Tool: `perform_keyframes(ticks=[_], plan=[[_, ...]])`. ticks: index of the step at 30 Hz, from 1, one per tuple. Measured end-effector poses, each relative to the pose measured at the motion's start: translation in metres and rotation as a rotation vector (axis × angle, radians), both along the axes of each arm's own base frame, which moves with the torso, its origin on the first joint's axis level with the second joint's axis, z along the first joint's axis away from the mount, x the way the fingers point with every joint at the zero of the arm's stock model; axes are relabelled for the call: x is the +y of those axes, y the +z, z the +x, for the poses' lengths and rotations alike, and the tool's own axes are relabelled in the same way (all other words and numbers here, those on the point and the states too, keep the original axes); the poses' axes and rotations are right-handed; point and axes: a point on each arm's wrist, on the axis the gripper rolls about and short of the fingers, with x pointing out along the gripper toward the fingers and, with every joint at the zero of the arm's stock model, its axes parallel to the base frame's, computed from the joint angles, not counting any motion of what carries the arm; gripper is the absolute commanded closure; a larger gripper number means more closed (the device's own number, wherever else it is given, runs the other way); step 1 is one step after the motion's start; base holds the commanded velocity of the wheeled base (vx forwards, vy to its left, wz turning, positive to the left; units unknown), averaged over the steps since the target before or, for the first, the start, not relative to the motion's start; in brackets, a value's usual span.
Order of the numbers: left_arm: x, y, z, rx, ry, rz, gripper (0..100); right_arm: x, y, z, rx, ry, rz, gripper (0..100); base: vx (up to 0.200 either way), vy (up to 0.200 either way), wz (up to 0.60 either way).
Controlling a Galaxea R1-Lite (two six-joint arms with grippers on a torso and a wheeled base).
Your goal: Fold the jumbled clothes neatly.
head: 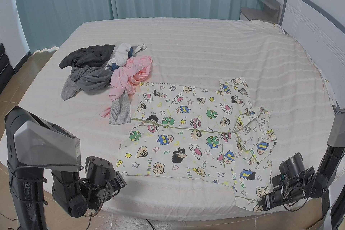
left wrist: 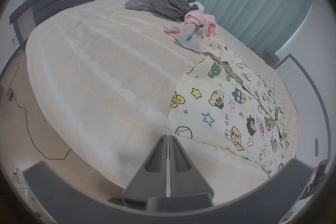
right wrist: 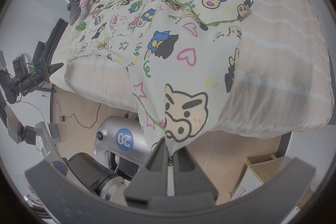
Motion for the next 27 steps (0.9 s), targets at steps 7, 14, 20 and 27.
perform_keyframes(ticks=[7, 14, 20, 27], plan=[[-0.001, 0.0, 0.003, -0.007, 0.002, -0.003, 100, 0.001, 0.001, 0.0, -0.004, 0.003, 0.0, 100, 0.0, 0.0, 0.0], [-0.001, 0.0, 0.006, -0.016, -0.008, 0.004, 0, 0.002, 0.001, 0.0, -0.007, 0.008, 0.001, 100, 0.0, 0.0, 0.0], [0.001, 0.001, 0.008, -0.024, -0.036, 0.042, 0, 0.002, 0.001, 0.0, -0.007, 0.012, 0.002, 100, 0.0, 0.0, 0.0], [0.004, 0.005, 0.017, -0.053, -0.161, 0.041, 0, 0.002, 0.002, -0.001, -0.009, 0.011, 0.003, 100, 0.0, 0.0, 0.0]])
